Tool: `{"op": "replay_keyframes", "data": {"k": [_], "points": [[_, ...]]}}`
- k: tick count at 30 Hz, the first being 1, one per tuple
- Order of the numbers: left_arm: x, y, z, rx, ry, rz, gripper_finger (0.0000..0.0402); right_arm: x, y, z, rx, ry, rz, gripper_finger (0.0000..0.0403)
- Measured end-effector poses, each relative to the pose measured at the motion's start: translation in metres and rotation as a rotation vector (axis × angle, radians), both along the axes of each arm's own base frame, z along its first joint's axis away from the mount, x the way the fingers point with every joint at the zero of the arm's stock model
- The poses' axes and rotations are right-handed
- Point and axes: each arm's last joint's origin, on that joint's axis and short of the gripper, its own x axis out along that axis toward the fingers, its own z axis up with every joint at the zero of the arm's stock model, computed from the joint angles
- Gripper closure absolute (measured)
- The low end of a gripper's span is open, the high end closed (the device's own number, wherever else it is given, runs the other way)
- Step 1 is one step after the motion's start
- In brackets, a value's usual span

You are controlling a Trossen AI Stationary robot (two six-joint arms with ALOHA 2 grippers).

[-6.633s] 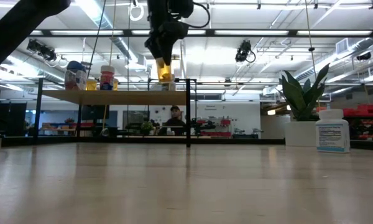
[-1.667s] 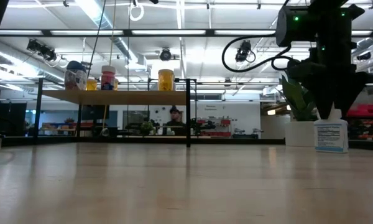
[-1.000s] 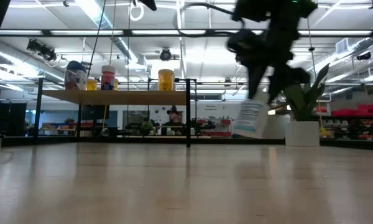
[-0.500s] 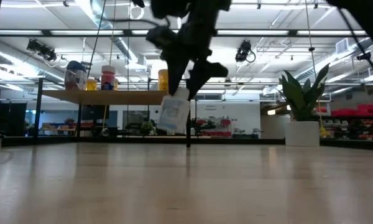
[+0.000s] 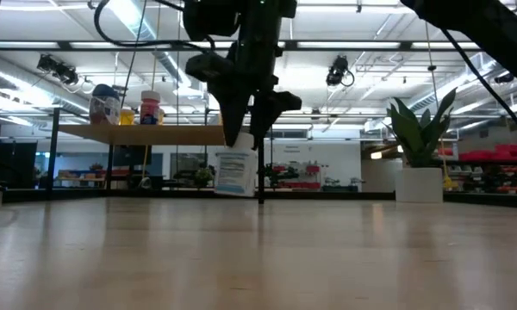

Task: Pick and place medicine bottles onto shelf by color
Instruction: Put the top white and blue pill bottle on the shelf

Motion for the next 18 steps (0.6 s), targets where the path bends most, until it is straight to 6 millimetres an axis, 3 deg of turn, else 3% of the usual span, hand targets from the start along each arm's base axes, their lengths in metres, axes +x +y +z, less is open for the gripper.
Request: {"op": "replay_keyframes", "data": {"k": [18], "points": [[0.0003,-0.0006,0.0000,-0.006,-0.003,0.004,0.0104,-0.0013,0.0002,-0.0084,-0.078,0.024,-0.013,0.0208]]}}
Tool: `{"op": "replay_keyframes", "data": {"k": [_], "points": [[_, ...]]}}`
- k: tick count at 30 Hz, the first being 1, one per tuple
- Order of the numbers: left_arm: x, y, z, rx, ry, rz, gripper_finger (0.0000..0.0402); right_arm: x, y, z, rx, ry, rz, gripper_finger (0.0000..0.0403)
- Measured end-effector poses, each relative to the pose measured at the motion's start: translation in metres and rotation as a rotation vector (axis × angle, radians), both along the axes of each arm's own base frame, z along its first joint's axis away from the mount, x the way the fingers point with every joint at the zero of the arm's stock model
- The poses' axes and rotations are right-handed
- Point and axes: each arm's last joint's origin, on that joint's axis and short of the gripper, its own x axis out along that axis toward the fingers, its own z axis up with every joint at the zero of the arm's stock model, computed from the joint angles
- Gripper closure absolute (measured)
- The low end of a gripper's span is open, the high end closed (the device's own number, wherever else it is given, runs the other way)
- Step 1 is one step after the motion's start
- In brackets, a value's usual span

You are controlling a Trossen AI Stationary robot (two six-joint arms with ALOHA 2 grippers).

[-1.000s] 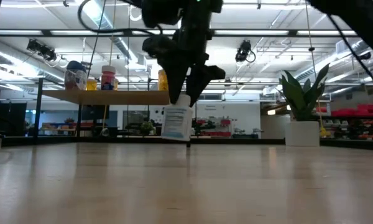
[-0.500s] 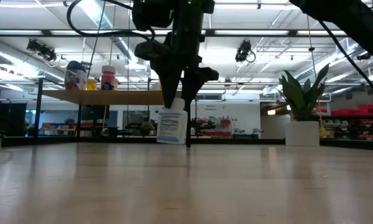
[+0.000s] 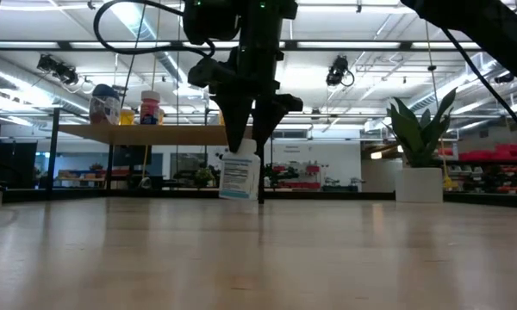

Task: Pick and place medicine bottles onto shelf by color
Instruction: Put the top white and blue pill bottle on the shelf

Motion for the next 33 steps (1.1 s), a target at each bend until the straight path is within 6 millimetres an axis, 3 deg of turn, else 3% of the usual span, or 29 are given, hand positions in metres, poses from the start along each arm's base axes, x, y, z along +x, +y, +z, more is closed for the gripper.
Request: {"op": "replay_keyframes", "data": {"k": [19,27,33], "points": [[0.000,0.000,0.000,0.000,0.000,0.001,0.0104,0.000,0.005,0.002,0.073,0.002,0.047,0.0135],[0.000,0.000,0.000,0.003,0.002,-0.003,0.0104,-0.013,0.008,0.037,0.042,0.008,0.081,0.0127],[0.001,0.000,0.000,-0.011,-0.004,0.012,0.0104,-0.029,0.029,0.059,-0.076,0.027,0.111,0.0127]]}}
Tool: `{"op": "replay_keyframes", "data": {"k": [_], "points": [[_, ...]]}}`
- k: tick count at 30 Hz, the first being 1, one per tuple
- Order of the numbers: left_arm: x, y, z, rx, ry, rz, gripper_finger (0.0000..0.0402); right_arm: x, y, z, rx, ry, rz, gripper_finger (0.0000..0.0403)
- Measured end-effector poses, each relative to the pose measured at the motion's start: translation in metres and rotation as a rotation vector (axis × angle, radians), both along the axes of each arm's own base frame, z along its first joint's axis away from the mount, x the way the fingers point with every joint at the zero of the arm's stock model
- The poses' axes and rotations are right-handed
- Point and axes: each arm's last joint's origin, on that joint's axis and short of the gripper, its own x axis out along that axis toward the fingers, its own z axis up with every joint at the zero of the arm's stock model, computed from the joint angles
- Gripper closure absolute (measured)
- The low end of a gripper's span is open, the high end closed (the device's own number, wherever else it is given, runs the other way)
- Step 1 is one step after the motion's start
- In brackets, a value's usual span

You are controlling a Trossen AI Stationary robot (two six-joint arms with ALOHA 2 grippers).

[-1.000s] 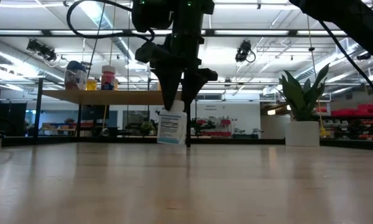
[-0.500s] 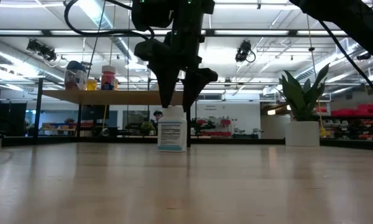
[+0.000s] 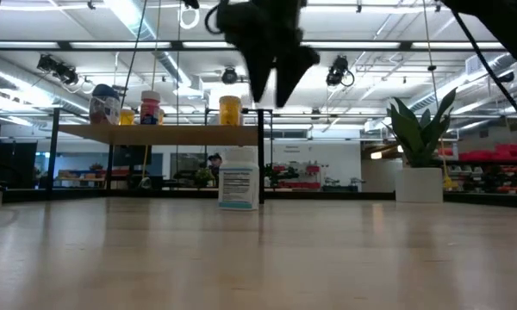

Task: Pick and place medicine bottles onto shelf by color
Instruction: Put the top white and blue pill bottle on the shelf

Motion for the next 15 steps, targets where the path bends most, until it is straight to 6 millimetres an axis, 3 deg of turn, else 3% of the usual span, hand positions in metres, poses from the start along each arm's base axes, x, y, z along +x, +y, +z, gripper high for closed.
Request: {"op": "replay_keyframes", "data": {"k": [4,7,15], "points": [[0.001,0.000,-0.001,-0.002,0.003,0.000,0.0104,-0.020,0.015,0.018,-0.112,0.056,0.023,0.0127],[0.005,0.001,-0.009,-0.034,0.030,-0.014,0.0104,-0.033,0.025,0.038,-0.183,0.005,0.035,0.0127],[0.032,-0.006,-0.052,-0.152,0.153,-0.106,0.0104,-0.089,0.036,0.116,-0.305,-0.230,0.021,0.0127]]}}
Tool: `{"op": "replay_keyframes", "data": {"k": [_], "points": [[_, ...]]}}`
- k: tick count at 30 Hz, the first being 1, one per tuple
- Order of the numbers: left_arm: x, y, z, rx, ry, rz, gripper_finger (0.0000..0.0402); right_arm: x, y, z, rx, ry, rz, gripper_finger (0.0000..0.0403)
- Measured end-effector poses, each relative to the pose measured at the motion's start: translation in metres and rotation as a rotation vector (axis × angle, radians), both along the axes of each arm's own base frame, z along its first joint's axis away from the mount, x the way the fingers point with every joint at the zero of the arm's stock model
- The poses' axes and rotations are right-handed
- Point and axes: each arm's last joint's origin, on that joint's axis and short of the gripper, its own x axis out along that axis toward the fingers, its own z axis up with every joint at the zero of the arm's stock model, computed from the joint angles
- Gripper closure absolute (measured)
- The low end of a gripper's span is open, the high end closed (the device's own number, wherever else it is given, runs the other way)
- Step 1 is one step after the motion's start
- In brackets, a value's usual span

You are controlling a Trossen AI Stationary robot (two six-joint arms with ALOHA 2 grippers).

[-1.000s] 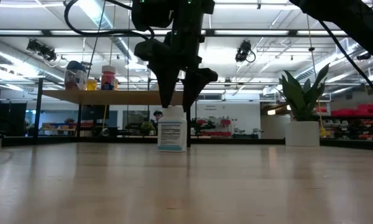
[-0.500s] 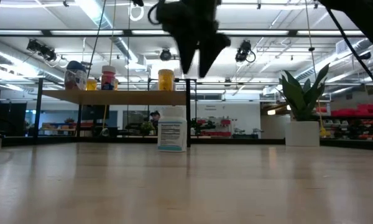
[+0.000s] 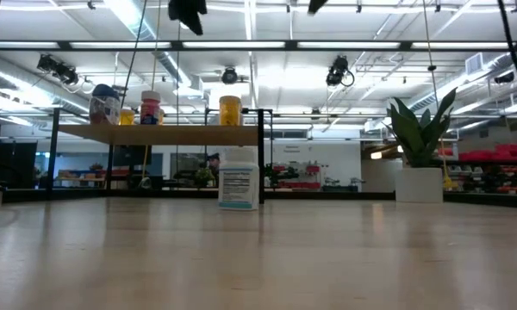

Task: Pick and place medicine bottles onto shelf by color
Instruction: Put the top white and blue pill bottle on the shelf

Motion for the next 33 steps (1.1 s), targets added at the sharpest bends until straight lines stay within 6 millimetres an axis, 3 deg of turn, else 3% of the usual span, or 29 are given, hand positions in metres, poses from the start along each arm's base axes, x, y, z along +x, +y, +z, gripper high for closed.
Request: {"op": "replay_keyframes", "data": {"k": [9,15,23,29,33], "points": [[0.057,-0.043,-0.058,-0.034,-0.106,-0.180,0.0104,-0.090,0.015,0.076,-0.043,-0.290,0.046,0.0127],[0.068,-0.063,-0.104,0.066,-0.026,-0.206,0.0104,-0.131,0.025,0.098,-0.010,-0.381,0.132,0.0127],[0.068,-0.082,-0.142,0.072,0.049,-0.257,0.0104,-0.138,0.040,0.099,-0.133,-0.254,0.467,0.0127],[0.070,-0.083,-0.145,0.054,0.030,-0.225,0.0104,-0.130,0.037,0.105,-0.181,-0.349,0.391,0.0127],[0.075,-0.085,-0.143,0.026,-0.033,-0.273,0.0104,-0.137,0.036,0.102,-0.143,-0.283,0.460,0.0127]]}}
